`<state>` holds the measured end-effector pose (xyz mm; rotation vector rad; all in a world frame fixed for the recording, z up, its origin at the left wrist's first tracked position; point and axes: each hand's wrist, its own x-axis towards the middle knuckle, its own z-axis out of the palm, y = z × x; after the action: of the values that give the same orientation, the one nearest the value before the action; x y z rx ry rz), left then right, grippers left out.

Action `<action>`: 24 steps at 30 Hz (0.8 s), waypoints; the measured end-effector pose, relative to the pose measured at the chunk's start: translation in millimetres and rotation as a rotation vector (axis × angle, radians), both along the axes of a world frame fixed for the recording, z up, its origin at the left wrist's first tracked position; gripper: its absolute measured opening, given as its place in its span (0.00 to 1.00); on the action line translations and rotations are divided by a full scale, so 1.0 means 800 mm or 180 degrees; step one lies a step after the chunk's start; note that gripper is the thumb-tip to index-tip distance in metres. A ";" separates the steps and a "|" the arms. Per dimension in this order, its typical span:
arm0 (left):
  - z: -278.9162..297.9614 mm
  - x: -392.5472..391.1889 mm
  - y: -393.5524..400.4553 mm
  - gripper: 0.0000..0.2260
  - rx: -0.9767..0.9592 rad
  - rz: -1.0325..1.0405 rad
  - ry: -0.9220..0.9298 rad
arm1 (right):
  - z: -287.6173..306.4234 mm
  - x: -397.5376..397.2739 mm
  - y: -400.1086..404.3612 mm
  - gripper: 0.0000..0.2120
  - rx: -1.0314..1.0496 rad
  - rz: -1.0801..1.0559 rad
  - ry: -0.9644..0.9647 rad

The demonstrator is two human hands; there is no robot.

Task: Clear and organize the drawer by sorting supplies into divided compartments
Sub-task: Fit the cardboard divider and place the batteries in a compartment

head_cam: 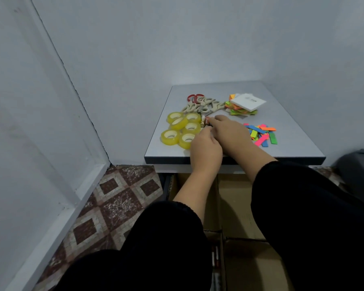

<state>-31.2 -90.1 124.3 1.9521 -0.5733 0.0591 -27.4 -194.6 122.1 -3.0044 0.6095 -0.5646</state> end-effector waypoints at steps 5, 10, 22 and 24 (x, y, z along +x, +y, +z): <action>0.000 0.000 0.003 0.14 0.0049 -0.0055 -0.0058 | 0.002 -0.002 0.004 0.14 -0.0042 -0.0049 -0.0031; -0.001 0.001 0.005 0.15 0.0035 -0.0130 0.0021 | 0.002 -0.014 0.016 0.11 -0.0124 -0.0201 -0.0072; -0.002 0.002 -0.002 0.12 0.0301 0.0003 -0.0099 | -0.005 -0.086 0.055 0.12 0.0279 -0.0144 -0.0588; -0.002 0.004 -0.005 0.10 0.0454 0.0005 -0.0142 | -0.004 -0.088 0.056 0.11 0.0429 -0.0185 -0.0635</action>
<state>-28.3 -94.4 122.8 2.0940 -0.6198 0.0644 -97.9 -150.1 119.3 -2.7690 0.6921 -0.7807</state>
